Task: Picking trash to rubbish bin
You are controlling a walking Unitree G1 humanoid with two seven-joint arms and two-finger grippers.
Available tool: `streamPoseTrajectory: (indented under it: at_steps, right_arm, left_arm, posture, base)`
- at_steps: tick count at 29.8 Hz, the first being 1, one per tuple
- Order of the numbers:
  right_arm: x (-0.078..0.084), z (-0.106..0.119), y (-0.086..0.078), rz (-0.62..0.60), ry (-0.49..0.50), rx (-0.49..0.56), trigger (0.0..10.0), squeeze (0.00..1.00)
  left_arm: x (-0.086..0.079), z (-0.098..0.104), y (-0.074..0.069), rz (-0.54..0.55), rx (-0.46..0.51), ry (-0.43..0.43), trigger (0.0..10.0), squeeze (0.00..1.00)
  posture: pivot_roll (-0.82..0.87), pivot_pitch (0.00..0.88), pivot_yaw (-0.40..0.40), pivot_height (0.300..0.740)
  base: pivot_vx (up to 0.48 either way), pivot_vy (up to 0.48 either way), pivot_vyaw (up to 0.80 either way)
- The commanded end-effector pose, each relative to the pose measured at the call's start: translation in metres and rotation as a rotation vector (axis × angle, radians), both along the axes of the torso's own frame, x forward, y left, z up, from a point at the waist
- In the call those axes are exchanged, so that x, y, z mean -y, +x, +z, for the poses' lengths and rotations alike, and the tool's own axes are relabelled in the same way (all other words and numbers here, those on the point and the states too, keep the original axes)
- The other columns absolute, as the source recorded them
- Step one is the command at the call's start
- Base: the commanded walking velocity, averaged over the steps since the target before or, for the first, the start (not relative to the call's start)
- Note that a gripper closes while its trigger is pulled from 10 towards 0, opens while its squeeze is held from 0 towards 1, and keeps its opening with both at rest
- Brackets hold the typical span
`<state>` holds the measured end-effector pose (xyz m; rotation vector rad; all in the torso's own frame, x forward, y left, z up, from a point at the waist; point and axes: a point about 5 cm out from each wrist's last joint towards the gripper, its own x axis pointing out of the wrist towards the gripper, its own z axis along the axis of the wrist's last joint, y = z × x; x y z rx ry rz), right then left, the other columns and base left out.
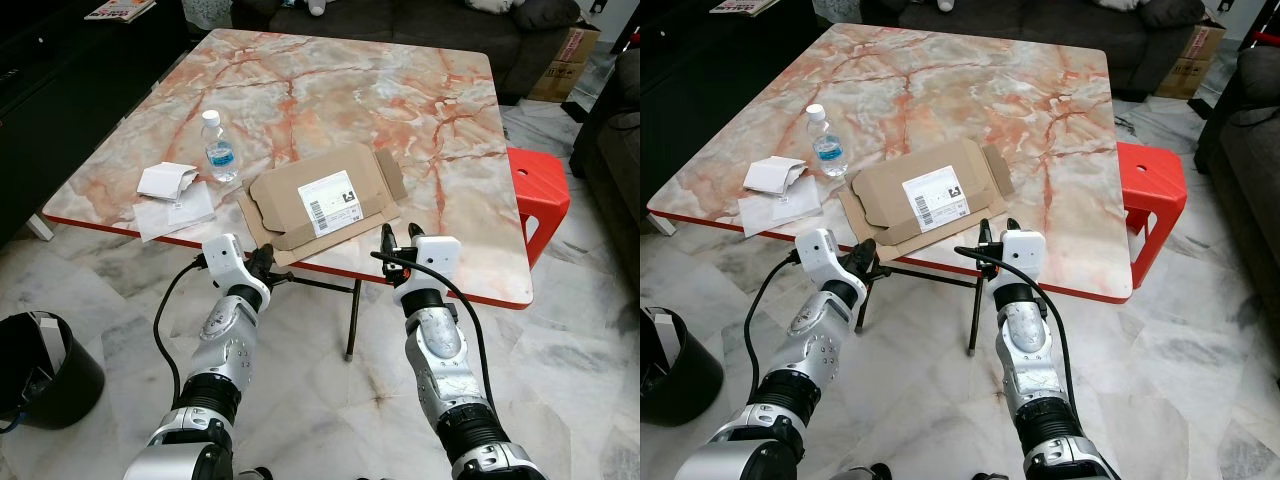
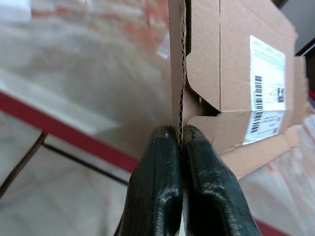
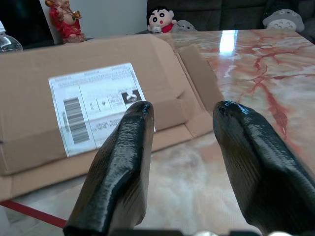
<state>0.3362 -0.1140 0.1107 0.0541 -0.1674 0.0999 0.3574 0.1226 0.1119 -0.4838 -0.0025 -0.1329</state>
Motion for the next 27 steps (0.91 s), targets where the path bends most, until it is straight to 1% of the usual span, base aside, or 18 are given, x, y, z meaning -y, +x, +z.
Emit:
streamPoseTrajectory:
  at_steps: [1,4,5,6,7,8,12,14,15,18,22,27]
  right_arm:
    - [-0.001,0.001,0.001,-0.002,0.005,0.000,10.0,0.00]
    - [0.001,0.002,0.002,-0.010,0.008,0.006,10.0,0.00]
    - [0.001,0.002,0.002,-0.014,0.010,0.008,10.0,0.00]
    - [0.002,0.003,0.002,-0.019,0.014,0.013,10.0,0.00]
    - [0.002,0.004,0.002,-0.022,0.017,0.016,10.0,0.00]
    - [0.003,0.005,0.002,-0.029,0.021,0.026,10.0,0.00]
    - [0.005,0.013,0.003,-0.051,0.029,0.060,10.0,0.00]
    - [0.009,0.021,0.004,-0.077,0.040,0.096,10.0,0.00]
    - [0.010,0.023,0.005,-0.084,0.029,0.106,10.0,0.00]
    - [0.010,0.024,0.005,-0.086,0.026,0.109,10.0,0.00]
    - [0.015,0.035,0.007,-0.110,0.044,0.157,10.0,0.00]
    - [0.016,0.047,0.007,-0.123,0.045,0.210,10.0,0.00]
  left_arm:
    - [0.002,0.014,0.004,-0.002,0.067,0.013,0.0,0.00]
    - [0.002,0.019,0.004,-0.001,0.105,0.051,0.0,0.00]
    - [0.003,0.022,0.004,0.002,0.124,0.078,0.0,0.00]
    - [0.003,0.026,0.005,0.005,0.150,0.120,4.4,0.00]
    - [0.004,0.029,0.005,0.007,0.165,0.147,4.4,0.00]
    - [0.005,0.033,0.005,0.004,0.199,0.193,10.0,0.00]
    - [0.007,0.038,0.005,0.009,0.253,0.273,10.0,0.00]
    - [0.010,0.046,0.005,0.017,0.317,0.354,10.0,0.00]
    - [0.011,0.050,0.005,0.023,0.346,0.398,10.0,0.00]
    - [0.012,0.051,0.004,0.026,0.356,0.413,10.0,0.00]
    - [0.020,0.066,0.006,0.038,0.446,0.451,10.0,0.00]
    - [0.024,0.075,0.005,0.049,0.515,0.481,10.0,0.00]
  posture:
    - [0.14,0.120,-0.020,0.740]
    - [0.14,0.120,-0.020,0.740]
    - [0.14,0.120,-0.020,0.740]
    - [0.14,0.120,-0.020,0.740]
    - [0.14,0.120,-0.020,0.740]
    - [0.14,0.120,-0.020,0.740]
    - [0.14,0.114,-0.019,0.740]
    - [0.14,0.111,-0.018,0.740]
    - [0.14,0.110,-0.018,0.740]
    - [0.14,0.110,-0.018,0.740]
    - [0.13,0.101,-0.018,0.740]
    - [0.12,0.092,-0.015,0.740]
  base:
    - [0.000,0.000,0.00]
    - [0.000,0.000,0.00]
    - [0.000,0.000,0.00]
    - [0.000,0.000,0.00]
    - [0.000,0.000,0.00]
    - [0.000,0.000,0.00]
    - [0.000,0.000,0.00]
    - [0.000,0.000,0.00]
    - [0.000,0.000,0.00]
    - [0.000,0.000,0.00]
    - [0.000,0.000,0.00]
    - [0.000,0.000,0.00]
